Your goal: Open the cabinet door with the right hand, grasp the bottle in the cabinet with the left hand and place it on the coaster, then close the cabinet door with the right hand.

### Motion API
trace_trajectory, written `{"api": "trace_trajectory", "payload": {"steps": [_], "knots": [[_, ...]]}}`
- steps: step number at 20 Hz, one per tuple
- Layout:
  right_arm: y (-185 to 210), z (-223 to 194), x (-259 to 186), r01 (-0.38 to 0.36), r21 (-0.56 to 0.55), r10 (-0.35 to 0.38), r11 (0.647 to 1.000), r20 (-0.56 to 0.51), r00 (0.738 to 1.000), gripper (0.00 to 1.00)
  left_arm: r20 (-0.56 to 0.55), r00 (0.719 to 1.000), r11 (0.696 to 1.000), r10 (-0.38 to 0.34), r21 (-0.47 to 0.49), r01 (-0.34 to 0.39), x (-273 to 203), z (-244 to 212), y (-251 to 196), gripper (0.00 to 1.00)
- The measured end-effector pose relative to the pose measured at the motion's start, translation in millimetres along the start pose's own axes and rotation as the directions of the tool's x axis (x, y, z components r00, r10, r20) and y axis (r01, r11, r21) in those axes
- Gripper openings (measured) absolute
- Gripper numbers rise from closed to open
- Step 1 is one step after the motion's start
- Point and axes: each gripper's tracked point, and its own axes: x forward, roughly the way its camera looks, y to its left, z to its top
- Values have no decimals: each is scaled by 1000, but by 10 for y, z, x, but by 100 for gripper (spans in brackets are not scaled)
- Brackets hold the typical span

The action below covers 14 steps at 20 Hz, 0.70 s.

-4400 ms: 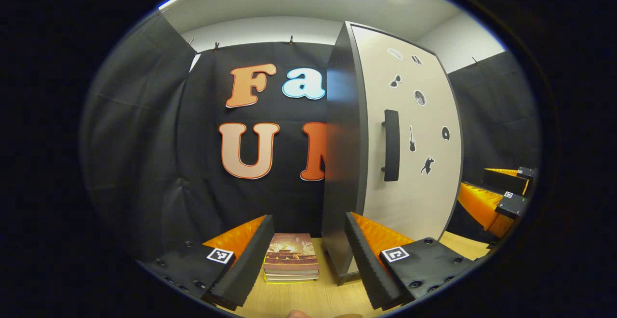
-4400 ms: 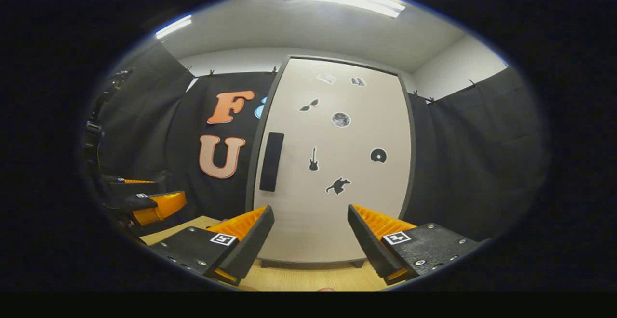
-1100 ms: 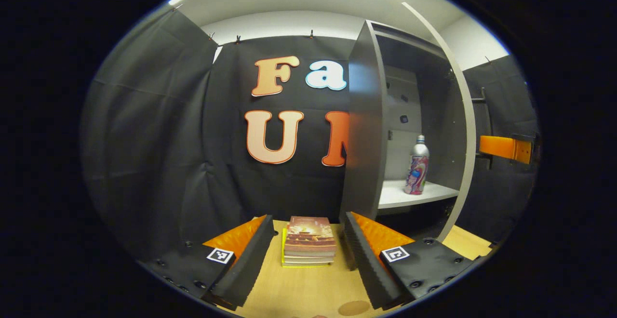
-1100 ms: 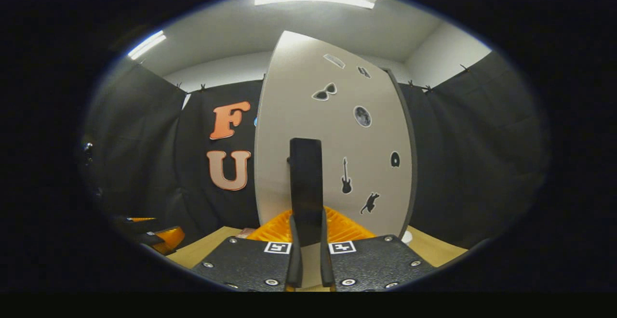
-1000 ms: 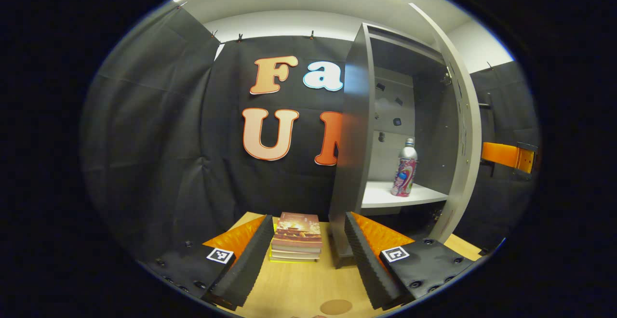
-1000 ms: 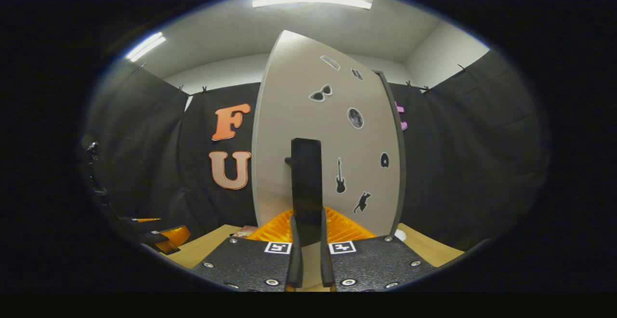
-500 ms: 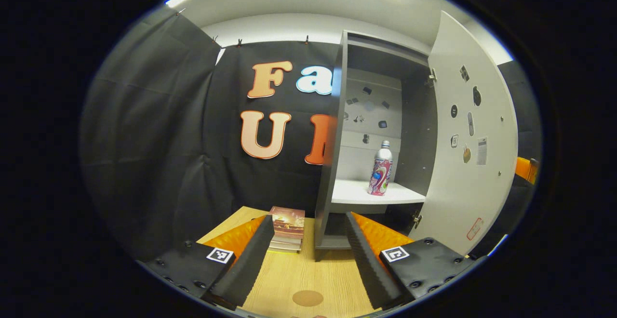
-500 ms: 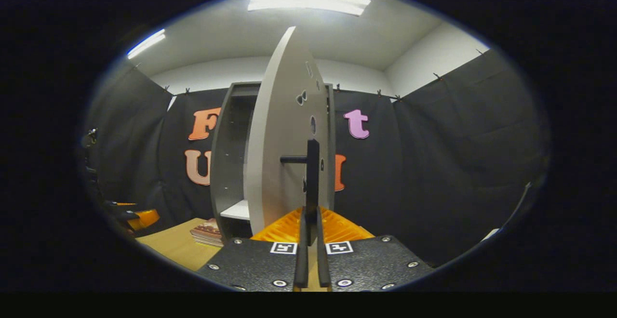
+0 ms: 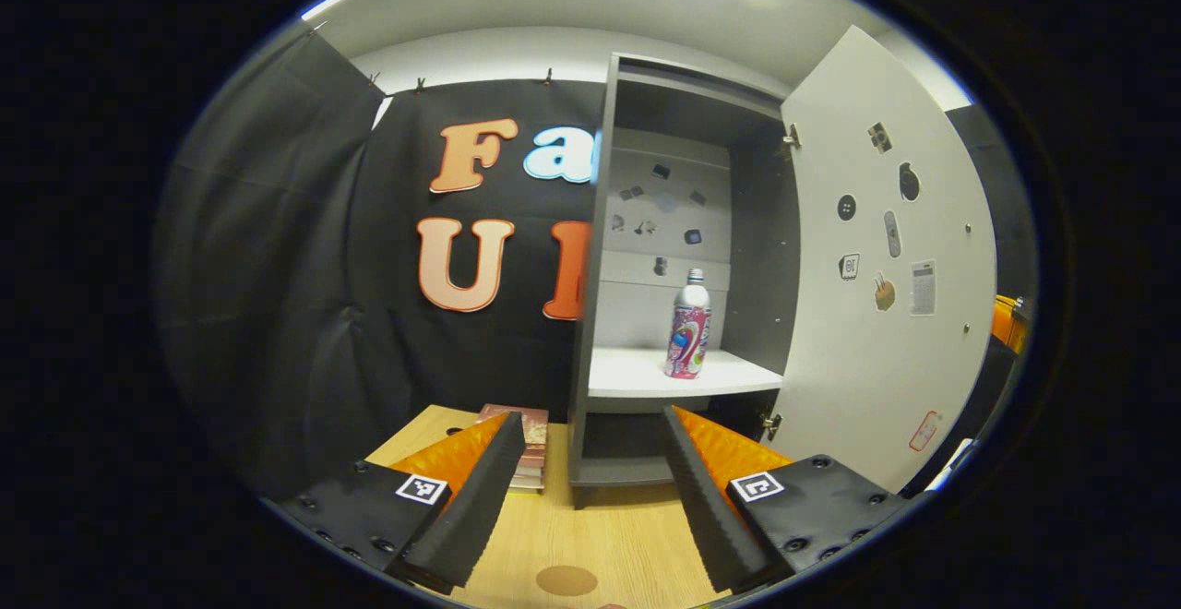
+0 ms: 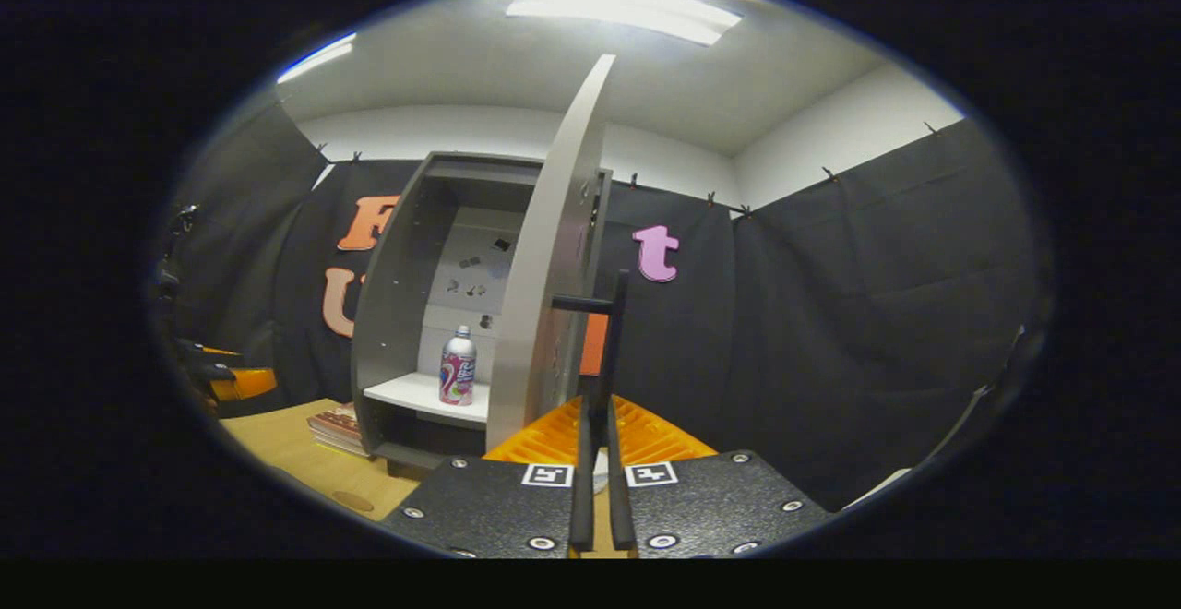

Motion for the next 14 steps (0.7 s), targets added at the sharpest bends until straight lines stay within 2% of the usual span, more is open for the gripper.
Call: {"api": "trace_trajectory", "payload": {"steps": [3, 4, 5, 6, 11, 12, 14], "knots": [[-109, -30, -1, 22, 82, -21, 996, -10, 1000, 6, 10, 999, 999, -35, 10, 35, 40, 18, -98, 97], [-145, -44, 3, 30, 88, -28, 996, -14, 999, 13, 14, 998, 998, -58, 10, 58, 60, 33, -144, 97], [-171, -43, -27, 41, 86, -40, 995, -16, 999, 13, 17, 997, 997, -79, 11, 79, 80, 41, -188, 97], [-206, -25, -52, 56, 77, -55, 995, -14, 998, 4, 21, 996, 996, -90, 14, 90, 101, 54, -221, 95], [-390, 126, -281, 139, -37, -139, 990, 16, 990, 8, 23, 994, 994, -109, -4, 109, 123, 55, -314, 98], [-424, 171, -353, 155, -49, -154, 987, 26, 988, 9, 22, 993, 993, -117, -8, 117, 131, 47, -338, 95], [-411, 239, -470, 145, -60, -143, 988, 38, 989, 12, 19, 992, 992, -123, -16, 123, 147, 65, -340, 97]]}}
